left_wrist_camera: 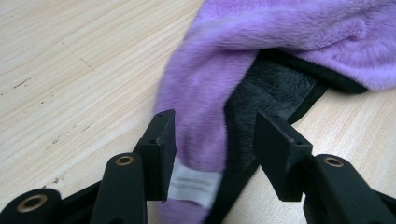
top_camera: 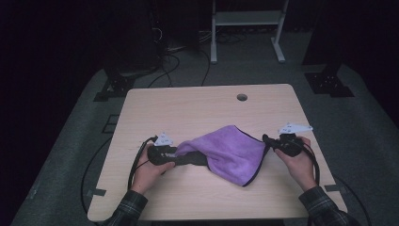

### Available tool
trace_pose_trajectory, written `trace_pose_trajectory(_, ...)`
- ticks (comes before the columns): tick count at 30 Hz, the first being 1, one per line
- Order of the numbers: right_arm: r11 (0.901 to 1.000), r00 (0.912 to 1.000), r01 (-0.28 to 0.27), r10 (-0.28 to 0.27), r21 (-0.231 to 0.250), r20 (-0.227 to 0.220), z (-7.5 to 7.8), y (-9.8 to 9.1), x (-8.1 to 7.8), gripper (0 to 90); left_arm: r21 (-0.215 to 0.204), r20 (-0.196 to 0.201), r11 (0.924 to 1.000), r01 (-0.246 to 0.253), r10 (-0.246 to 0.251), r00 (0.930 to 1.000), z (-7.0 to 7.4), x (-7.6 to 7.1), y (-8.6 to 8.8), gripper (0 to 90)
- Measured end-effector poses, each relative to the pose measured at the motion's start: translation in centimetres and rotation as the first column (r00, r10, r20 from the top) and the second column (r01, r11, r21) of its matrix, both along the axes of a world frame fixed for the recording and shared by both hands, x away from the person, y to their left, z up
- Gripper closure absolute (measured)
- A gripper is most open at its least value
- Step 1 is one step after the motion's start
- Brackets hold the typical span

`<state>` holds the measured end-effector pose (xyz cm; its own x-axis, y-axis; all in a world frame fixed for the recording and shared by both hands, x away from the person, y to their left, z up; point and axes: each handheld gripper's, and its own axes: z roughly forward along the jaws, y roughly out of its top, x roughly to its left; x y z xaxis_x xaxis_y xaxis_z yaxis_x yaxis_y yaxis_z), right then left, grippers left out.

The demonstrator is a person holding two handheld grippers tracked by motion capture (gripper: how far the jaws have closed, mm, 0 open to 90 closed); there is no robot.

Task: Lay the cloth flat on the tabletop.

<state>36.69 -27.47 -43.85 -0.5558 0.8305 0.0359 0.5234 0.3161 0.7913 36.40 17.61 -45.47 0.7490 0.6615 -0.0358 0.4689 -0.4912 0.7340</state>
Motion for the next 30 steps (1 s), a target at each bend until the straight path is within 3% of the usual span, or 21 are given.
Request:
trace_pose_trajectory(11, 0.9917, 0.9915, 0.128, -0.128, -0.007, -0.021, -1.4, -3.5, 3.2, 85.7, -0.001, 0.003, 1.0, 0.0, 0.0, 1.0, 0.1, -0.1, 0.0, 48.4)
trace_pose_trajectory(15, 0.9922, 0.9921, 0.124, -0.124, -0.003, -0.016, -1.6, -3.6, 3.1, 75.4, -0.003, 0.001, 1.0, -0.002, 0.002, 1.0, 0.0, -0.1, 0.0, 48.4)
trace_pose_trajectory(16, 0.9924, 0.9924, 0.123, -0.123, 0.012, 0.012, -1.1, -3.5, 2.8, 67.9, -0.006, 0.002, 1.0, -0.005, 0.005, 1.0, 0.0, -0.1, 0.1, 48.4)
trace_pose_trajectory(17, 0.9924, 0.9922, 0.122, -0.122, 0.021, 0.024, -0.7, -3.5, 2.6, 66.2, -0.005, 0.003, 1.0, -0.005, 0.005, 1.0, 0.1, -0.1, 0.1, 48.3)
trace_pose_trajectory(19, 0.9931, 0.9928, 0.113, -0.114, 0.029, 0.035, -0.4, -3.4, 2.3, 65.2, -0.004, 0.003, 1.0, -0.005, 0.005, 1.0, 0.1, -0.2, 0.1, 48.2)
trace_pose_trajectory(24, 0.999, 0.9985, 0.001, -0.003, 0.045, 0.055, 0.3, -1.5, 0.0, 63.3, -0.016, 0.015, 0.9999, 0.002, -0.001, 0.9999, 0.5, -0.6, 0.0, 48.1)
trace_pose_trajectory(30, 0.9922, 0.9929, -0.111, 0.108, 0.057, 0.049, 0.4, 0.6, -2.3, 64.2, -0.021, 0.018, 0.9997, 0.013, -0.012, 0.9998, 0.6, -1.2, 0.0, 48.3)
